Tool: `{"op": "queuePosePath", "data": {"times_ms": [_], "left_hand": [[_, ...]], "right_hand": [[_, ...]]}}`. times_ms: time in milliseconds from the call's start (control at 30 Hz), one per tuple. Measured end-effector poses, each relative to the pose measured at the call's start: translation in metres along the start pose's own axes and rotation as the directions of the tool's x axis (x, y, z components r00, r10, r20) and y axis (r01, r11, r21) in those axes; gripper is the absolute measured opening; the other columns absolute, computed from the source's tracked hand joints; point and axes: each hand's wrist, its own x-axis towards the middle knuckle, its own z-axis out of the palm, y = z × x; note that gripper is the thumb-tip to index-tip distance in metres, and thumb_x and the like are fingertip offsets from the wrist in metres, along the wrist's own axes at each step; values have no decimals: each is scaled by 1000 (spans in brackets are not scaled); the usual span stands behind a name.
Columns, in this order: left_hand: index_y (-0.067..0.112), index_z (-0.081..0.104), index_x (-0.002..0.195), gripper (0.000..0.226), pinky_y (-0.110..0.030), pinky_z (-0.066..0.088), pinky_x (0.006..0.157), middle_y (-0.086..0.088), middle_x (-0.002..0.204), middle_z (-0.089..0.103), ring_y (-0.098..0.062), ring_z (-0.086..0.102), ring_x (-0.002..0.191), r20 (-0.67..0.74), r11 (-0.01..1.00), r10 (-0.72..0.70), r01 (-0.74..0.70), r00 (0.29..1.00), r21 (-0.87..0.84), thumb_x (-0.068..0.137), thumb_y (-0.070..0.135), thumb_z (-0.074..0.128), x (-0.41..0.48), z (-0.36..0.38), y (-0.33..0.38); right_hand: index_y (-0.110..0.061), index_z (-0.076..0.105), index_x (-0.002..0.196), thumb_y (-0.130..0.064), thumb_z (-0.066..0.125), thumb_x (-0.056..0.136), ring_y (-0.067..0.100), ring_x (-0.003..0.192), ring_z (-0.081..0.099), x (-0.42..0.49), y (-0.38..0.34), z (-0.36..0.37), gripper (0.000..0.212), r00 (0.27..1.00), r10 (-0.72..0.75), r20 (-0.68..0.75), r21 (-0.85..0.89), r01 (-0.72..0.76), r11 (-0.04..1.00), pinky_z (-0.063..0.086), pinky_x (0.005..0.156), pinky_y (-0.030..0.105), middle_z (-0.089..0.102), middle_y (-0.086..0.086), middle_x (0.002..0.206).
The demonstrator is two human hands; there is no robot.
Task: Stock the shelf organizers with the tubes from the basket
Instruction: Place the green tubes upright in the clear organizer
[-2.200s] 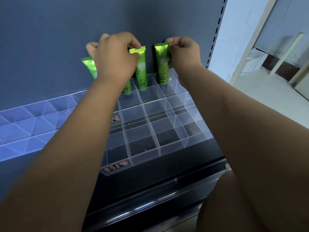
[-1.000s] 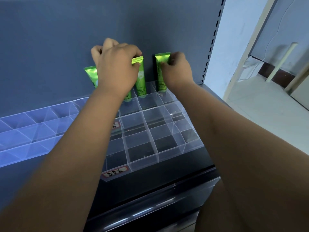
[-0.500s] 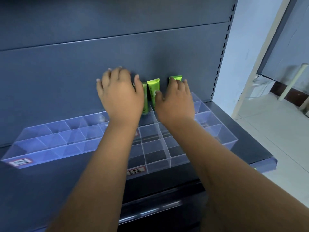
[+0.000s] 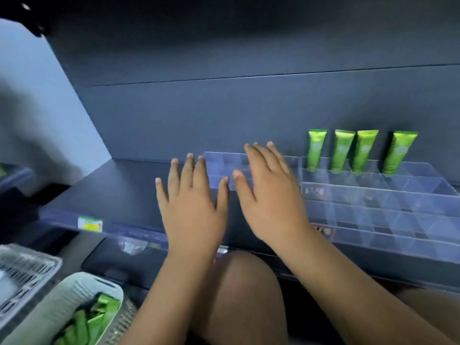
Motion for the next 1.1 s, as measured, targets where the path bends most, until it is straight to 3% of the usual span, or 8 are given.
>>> {"op": "queuePosePath", "data": {"times_ms": [267, 367, 467, 567, 667, 800, 1000, 1100], "left_hand": [[19, 38, 155, 76, -59, 11, 124, 0, 166, 31, -26, 16, 156, 78, 856, -421, 367, 904, 363, 96, 62, 16, -123, -76, -191], [15, 45, 151, 75, -59, 17, 123, -4, 161, 39, -29, 23, 154, 47, 757, -553, 477, 832, 447, 98, 64, 23, -170, -93, -239], [15, 46, 149, 67, -58, 18, 123, -5, 159, 42, -30, 25, 153, 41, 679, -646, 550, 762, 486, 102, 60, 29, -204, -100, -272], [13, 47, 148, 64, -58, 20, 122, -7, 158, 43, -32, 27, 152, 37, 610, -729, 625, 684, 487, 103, 57, 37, -228, -96, -298], [15, 45, 149, 63, -55, 19, 124, -4, 160, 41, -30, 22, 154, 66, 575, -781, 673, 621, 465, 103, 58, 36, -247, -82, -324], [19, 40, 153, 65, -47, 17, 126, 1, 163, 36, -25, 17, 156, 138, 537, -833, 720, 536, 441, 103, 59, 34, -262, -57, -360], [15, 44, 148, 61, -49, 30, 120, -2, 157, 44, -28, 23, 153, 251, 476, -878, 794, 407, 378, 102, 55, 41, -268, -6, -419], [17, 50, 141, 58, -54, 39, 112, -3, 149, 52, -32, 35, 144, 332, 433, -889, 814, 315, 387, 99, 57, 46, -265, 23, -449]], "right_hand": [[-10, 41, 150, -43, 39, 100, 30, 150, 29, -77, -186, 127, 60, 920, -308, 242, 267, 242, 933, 31, 118, 47, 46, 11, 154], [-8, 41, 150, -41, 45, 100, 32, 149, 32, -108, -208, 175, 60, 815, -420, 399, 256, 341, 904, 30, 119, 49, 46, 13, 154], [-10, 42, 148, -41, 46, 101, 32, 148, 33, -138, -207, 212, 56, 643, -490, 589, 258, 424, 868, 31, 118, 48, 49, 11, 150], [-13, 47, 140, -31, 47, 101, 32, 139, 42, -153, -210, 237, 43, 541, -469, 698, 266, 412, 871, 38, 111, 44, 55, 11, 141], [-13, 50, 133, -18, 48, 99, 31, 120, 53, -157, -219, 264, 35, 542, -417, 730, 255, 350, 901, 46, 91, 42, 60, 10, 128], [-16, 55, 116, -22, 47, 100, 30, 102, 60, -167, -231, 309, 19, 496, -337, 800, 226, 272, 935, 46, 71, 36, 62, 6, 114], [-15, 65, 121, -17, 53, 98, 34, 101, 64, -176, -262, 386, 26, 407, -294, 865, 260, 138, 956, 56, 83, 40, 67, 9, 114], [-20, 65, 128, -10, 57, 95, 34, 105, 65, -183, -276, 426, 35, 341, -183, 922, 162, 88, 983, 56, 83, 37, 68, 7, 119]]}}
